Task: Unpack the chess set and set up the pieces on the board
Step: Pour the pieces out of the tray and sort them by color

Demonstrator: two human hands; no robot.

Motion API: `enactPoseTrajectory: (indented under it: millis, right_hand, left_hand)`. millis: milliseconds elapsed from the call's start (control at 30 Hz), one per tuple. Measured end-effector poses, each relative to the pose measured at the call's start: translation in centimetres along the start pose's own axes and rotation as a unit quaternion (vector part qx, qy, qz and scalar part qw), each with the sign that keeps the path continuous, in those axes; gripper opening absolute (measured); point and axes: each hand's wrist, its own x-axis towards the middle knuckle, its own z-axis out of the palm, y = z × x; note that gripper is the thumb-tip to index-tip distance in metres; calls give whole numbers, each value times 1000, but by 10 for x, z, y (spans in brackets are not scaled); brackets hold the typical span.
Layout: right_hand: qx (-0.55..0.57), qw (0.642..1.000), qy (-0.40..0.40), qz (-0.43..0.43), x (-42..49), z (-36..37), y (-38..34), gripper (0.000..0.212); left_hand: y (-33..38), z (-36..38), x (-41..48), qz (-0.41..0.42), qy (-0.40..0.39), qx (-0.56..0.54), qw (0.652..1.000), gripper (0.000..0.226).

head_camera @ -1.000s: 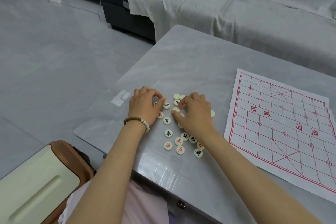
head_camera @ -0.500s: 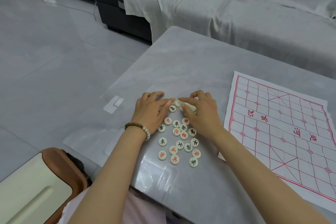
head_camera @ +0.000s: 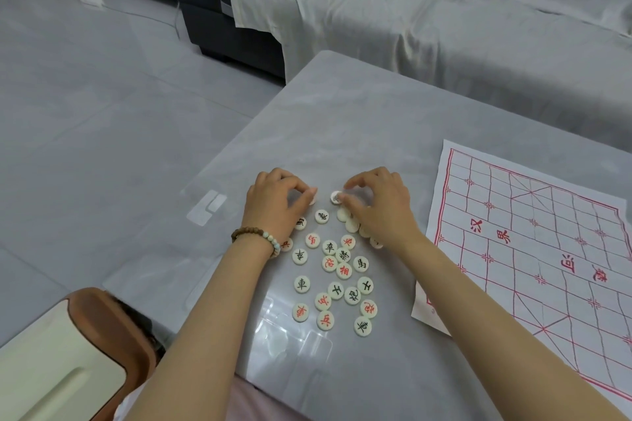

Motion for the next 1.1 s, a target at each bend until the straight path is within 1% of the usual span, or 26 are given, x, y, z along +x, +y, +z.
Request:
enactPoseTrajectory:
  millis: [100, 233, 334, 400, 467, 534, 600, 667, 767, 901, 1034, 1101]
  right_hand:
    - [21, 1000, 18, -12, -4, -9, 10, 14]
    - [4, 998, -22, -64, -13, -17, 20, 19]
    - [-39, 995, -20, -92, -17, -16, 23, 21]
    - [-46, 995, -12, -87, -16, -16, 21, 20]
    - [-34, 997, -9, -68, -13, -14, 19, 18]
    - [0, 999, -6, -35, -9, -13, 17, 15]
    - [28, 999, -12, 9, -5, -13, 15, 17]
    - [24, 999, -15, 37, -2, -14, 16, 18]
    - [21, 998, 4, 58, -3, -16, 20, 13]
    - [42, 998, 27, 27, -14, -21, 30, 8]
    - [43, 999, -1, -13, -28, -27, 37, 15]
    - [28, 999, -5, -28, -31, -27, 37, 17]
  left_hand:
    - [-1, 1, 0, -9, -2, -9, 1000, 15]
    - [1, -2, -3, 4, 9, -15, 1000, 22]
    - [10, -1, -7, 82, 6, 18, 996, 24]
    - [16, 2, -11, 136, -20, 49, 989, 23]
    - [17, 6, -14, 159, -45, 69, 984, 22]
    - [16, 8, -14, 157, -55, 75, 983, 22]
    - [16, 9, -14, 144, -59, 77, 985, 23]
    - [16, 10, -13, 133, -60, 77, 986, 24]
    - [17, 11, -12, 117, -53, 68, 989, 22]
    - [21, 14, -10, 101, -37, 47, 993, 15]
    - [21, 13, -11, 97, -48, 49, 993, 21]
    - [20, 12, -10, 90, -40, 50, 994, 21]
